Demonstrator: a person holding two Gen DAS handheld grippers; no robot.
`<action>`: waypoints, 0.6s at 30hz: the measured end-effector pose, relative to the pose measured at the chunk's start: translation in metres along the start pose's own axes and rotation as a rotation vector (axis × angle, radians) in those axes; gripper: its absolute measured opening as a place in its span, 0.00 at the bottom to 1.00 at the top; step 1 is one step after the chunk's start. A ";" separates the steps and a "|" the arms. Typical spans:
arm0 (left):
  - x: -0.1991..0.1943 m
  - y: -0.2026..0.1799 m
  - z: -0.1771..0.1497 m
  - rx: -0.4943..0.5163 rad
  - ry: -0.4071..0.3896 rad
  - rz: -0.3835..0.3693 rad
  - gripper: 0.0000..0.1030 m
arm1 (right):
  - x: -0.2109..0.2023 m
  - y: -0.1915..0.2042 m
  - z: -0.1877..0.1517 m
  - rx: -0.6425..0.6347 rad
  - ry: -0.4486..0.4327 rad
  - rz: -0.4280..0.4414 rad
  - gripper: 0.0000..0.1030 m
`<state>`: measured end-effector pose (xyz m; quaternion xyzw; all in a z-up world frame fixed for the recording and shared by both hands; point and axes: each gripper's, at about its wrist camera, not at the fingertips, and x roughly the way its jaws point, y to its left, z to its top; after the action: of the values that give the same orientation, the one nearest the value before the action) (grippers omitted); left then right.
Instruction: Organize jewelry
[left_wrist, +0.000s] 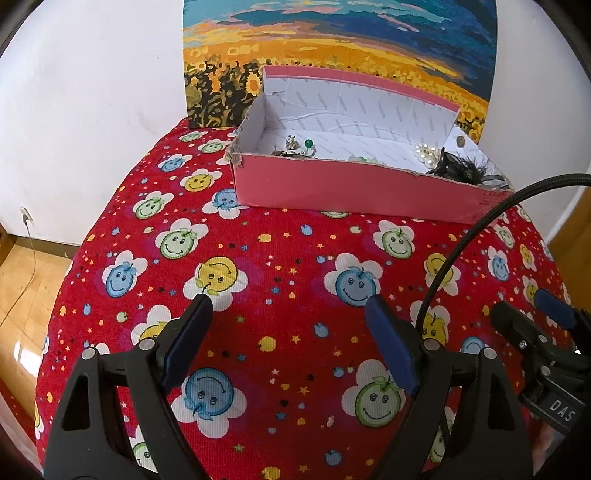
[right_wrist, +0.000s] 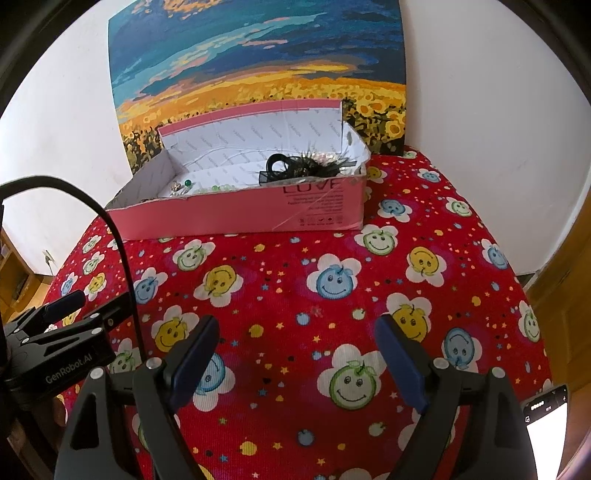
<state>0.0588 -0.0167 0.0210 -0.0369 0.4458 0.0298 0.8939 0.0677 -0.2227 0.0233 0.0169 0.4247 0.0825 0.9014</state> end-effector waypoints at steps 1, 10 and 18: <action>0.000 0.000 0.000 0.000 -0.001 0.000 0.81 | 0.000 0.000 0.000 0.000 0.000 0.000 0.85; -0.001 0.000 0.000 0.006 -0.002 -0.006 0.81 | -0.001 0.001 0.001 -0.007 -0.003 -0.003 0.85; -0.002 0.000 0.000 0.007 -0.008 0.000 0.81 | -0.001 0.001 0.001 -0.008 -0.005 -0.013 0.85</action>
<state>0.0576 -0.0167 0.0228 -0.0338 0.4423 0.0282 0.8958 0.0679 -0.2216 0.0245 0.0108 0.4223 0.0783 0.9030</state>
